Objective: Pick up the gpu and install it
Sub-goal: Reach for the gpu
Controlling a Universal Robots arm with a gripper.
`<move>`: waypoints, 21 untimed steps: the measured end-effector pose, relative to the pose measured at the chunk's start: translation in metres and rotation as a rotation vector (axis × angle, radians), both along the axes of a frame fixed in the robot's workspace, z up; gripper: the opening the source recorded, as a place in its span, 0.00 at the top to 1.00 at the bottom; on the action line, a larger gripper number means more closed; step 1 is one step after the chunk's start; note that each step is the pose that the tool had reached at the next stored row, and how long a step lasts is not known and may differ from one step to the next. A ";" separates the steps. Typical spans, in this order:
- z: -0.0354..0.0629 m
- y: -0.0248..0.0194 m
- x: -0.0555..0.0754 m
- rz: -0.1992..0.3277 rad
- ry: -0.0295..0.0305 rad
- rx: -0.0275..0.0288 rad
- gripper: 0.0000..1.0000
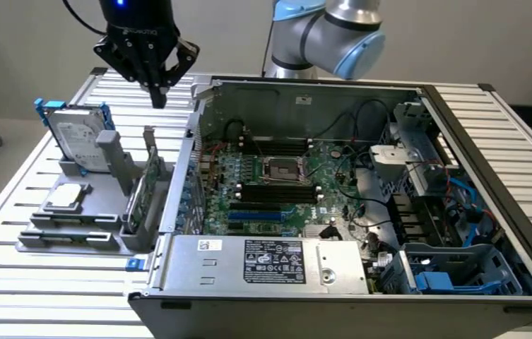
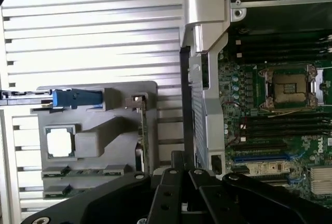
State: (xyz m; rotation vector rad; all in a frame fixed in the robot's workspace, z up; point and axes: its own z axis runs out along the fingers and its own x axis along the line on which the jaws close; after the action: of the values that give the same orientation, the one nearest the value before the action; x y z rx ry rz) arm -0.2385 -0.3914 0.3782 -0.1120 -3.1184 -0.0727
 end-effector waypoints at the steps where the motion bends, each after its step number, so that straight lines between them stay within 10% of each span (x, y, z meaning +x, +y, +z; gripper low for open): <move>1: -0.0012 0.0000 -0.004 0.000 0.0007 -0.0001 0.89; 9: -0.0060 -0.0013 -0.012 0.011 0.0167 -0.0020 0.89; 21: -0.0081 -0.0091 -0.021 0.023 0.0184 -0.0061 0.89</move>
State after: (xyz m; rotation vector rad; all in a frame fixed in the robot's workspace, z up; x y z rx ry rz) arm -0.2591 -0.4005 0.3701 -0.0769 -3.1010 -0.0614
